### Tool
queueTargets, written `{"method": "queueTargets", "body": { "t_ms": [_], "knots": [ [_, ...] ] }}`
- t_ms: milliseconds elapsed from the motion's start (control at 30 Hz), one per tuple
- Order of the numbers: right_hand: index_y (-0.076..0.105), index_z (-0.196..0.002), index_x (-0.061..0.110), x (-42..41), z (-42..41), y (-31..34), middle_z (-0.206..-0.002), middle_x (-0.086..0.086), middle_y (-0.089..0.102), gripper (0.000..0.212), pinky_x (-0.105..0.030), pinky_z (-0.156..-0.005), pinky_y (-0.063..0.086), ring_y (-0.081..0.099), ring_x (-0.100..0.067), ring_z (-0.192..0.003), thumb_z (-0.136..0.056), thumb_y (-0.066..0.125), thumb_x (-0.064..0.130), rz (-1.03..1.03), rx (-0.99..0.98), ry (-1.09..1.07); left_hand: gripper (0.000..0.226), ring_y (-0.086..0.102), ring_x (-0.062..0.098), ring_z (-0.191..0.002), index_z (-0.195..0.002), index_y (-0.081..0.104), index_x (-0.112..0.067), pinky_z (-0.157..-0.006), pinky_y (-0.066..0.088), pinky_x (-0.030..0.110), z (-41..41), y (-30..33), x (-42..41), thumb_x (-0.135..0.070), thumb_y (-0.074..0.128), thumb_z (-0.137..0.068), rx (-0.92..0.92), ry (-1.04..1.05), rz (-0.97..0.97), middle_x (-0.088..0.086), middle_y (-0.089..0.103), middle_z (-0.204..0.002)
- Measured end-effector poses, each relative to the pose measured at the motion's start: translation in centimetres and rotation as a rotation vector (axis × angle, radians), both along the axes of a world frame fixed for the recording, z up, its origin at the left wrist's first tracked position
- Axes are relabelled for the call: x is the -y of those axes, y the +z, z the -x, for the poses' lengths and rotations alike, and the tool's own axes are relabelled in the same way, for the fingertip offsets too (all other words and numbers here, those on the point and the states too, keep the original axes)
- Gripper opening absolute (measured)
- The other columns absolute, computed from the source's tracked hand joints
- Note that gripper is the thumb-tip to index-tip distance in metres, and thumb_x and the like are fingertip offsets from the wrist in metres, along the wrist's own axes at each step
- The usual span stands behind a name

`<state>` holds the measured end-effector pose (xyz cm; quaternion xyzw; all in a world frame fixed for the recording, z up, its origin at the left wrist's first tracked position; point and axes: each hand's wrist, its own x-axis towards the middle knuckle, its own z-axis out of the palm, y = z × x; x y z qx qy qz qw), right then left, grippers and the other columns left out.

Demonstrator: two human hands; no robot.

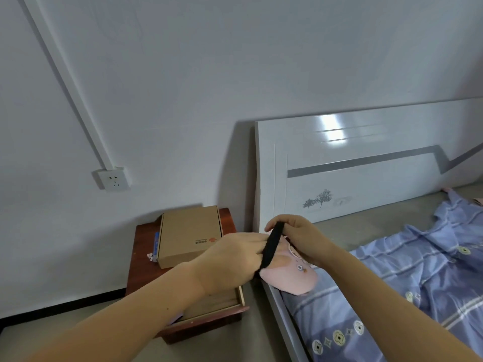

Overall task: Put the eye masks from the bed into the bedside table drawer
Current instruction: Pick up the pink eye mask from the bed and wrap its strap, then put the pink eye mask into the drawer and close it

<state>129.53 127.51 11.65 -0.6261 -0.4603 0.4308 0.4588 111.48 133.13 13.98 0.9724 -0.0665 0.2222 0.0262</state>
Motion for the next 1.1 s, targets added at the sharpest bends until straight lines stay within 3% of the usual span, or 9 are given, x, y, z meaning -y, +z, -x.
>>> {"method": "queueTargets", "body": {
  "t_ms": [100, 267, 500, 567, 633, 700, 800, 933, 1100],
  "knots": [
    [0.067, -0.075, 0.016, 0.1, -0.8, -0.8, -0.069, -0.007, 0.064, 0.039, -0.023, -0.054, 0.048, 0.061, -0.014, -0.058, -0.093, 0.036, 0.003, 0.079, -0.097, -0.086, 0.044, 0.066, 0.019, -0.106, -0.112, 0.066, -0.006, -0.096, 0.043, 0.022, 0.5, -0.3, -1.4, -0.008, 0.078, -0.07, 0.058, 0.109, -0.094, 0.008, 0.071, -0.113],
    [0.067, -0.083, 0.012, 0.1, -1.1, -1.3, -0.074, -0.007, 0.067, 0.034, -0.023, -0.052, 0.052, 0.066, -0.011, -0.061, -0.093, 0.036, 0.0, 0.063, -0.142, -0.09, 0.047, 0.065, 0.023, -0.108, -0.116, 0.062, -0.002, -0.09, 0.055, 0.032, 1.2, -0.9, -2.6, -0.013, 0.075, -0.072, 0.136, 0.194, -0.04, 0.013, 0.069, -0.115],
    [0.069, -0.11, 0.012, -0.3, -1.9, -1.1, -0.1, -0.009, 0.074, 0.029, -0.03, -0.071, 0.058, 0.071, -0.02, -0.087, -0.089, 0.049, 0.01, 0.148, -0.573, 0.288, 0.045, 0.04, 0.031, -0.131, -0.119, 0.062, -0.008, -0.107, 0.039, 0.045, 3.0, -3.6, -3.2, 0.005, 0.067, -0.076, 0.002, 0.262, 0.17, 0.019, 0.051, -0.136],
    [0.068, -0.11, 0.013, -0.9, -1.7, -1.5, -0.1, -0.009, 0.073, 0.028, -0.03, -0.071, 0.058, 0.07, -0.02, -0.087, -0.088, 0.057, 0.025, 0.213, -0.496, 0.332, 0.051, 0.03, 0.031, -0.136, -0.117, 0.064, -0.013, -0.112, 0.026, 0.042, 3.3, -4.4, -3.3, 0.013, 0.062, -0.073, -0.022, 0.29, 0.203, 0.018, 0.041, -0.143],
    [0.07, -0.099, 0.017, -1.7, -0.6, -2.5, -0.089, -0.001, 0.074, 0.019, -0.023, -0.067, 0.055, 0.069, -0.012, -0.08, -0.088, 0.06, 0.028, 0.251, -0.326, 0.303, 0.059, 0.025, 0.02, -0.14, -0.124, 0.058, -0.021, -0.116, 0.021, 0.032, 3.7, -5.6, -3.4, 0.015, 0.047, -0.079, 0.007, 0.412, 0.492, 0.004, 0.033, -0.148],
    [0.07, -0.086, 0.02, -2.5, 0.7, -4.1, -0.076, 0.004, 0.07, 0.013, -0.018, -0.059, 0.051, 0.066, -0.006, -0.067, -0.09, 0.058, 0.022, 0.258, -0.214, 0.218, 0.052, 0.038, 0.006, -0.134, -0.131, 0.046, -0.035, -0.115, 0.033, 0.033, 4.1, -7.3, -2.9, 0.001, 0.038, -0.094, 0.096, 0.631, 1.064, -0.011, 0.041, -0.141],
    [0.067, -0.087, 0.016, -3.2, 2.2, -8.3, -0.079, -0.001, 0.067, 0.01, -0.025, -0.061, 0.055, 0.064, -0.011, -0.07, -0.089, 0.059, 0.022, 0.334, -0.092, 0.126, 0.03, 0.066, 0.023, -0.105, -0.123, 0.053, -0.023, -0.081, 0.058, 0.039, 4.7, -11.2, -1.8, -0.034, 0.042, -0.097, 0.068, 0.74, 2.053, 0.004, 0.066, -0.117],
    [0.066, -0.089, 0.015, -2.8, 4.6, -15.7, -0.091, -0.01, 0.067, 0.012, -0.028, -0.064, 0.056, 0.065, -0.02, -0.079, -0.088, 0.06, 0.026, 0.622, -0.049, 0.171, 0.009, 0.067, 0.02, -0.076, -0.094, 0.059, -0.008, -0.059, 0.058, 0.028, 5.8, -18.9, 0.0, -0.015, 0.055, -0.092, -0.014, 1.045, 2.149, 0.009, 0.065, -0.091],
    [0.067, -0.088, 0.008, -5.7, 7.0, -25.2, -0.071, -0.006, 0.059, 0.027, -0.019, -0.047, 0.039, 0.051, -0.014, -0.058, -0.089, 0.057, 0.033, 0.852, 0.081, 0.18, 0.014, 0.06, 0.014, -0.064, -0.081, 0.063, -0.015, -0.049, 0.053, 0.022, 7.6, -27.8, -2.9, -0.024, 0.058, -0.091, 0.026, 1.237, 2.438, 0.004, 0.063, -0.072]
  ]
}}
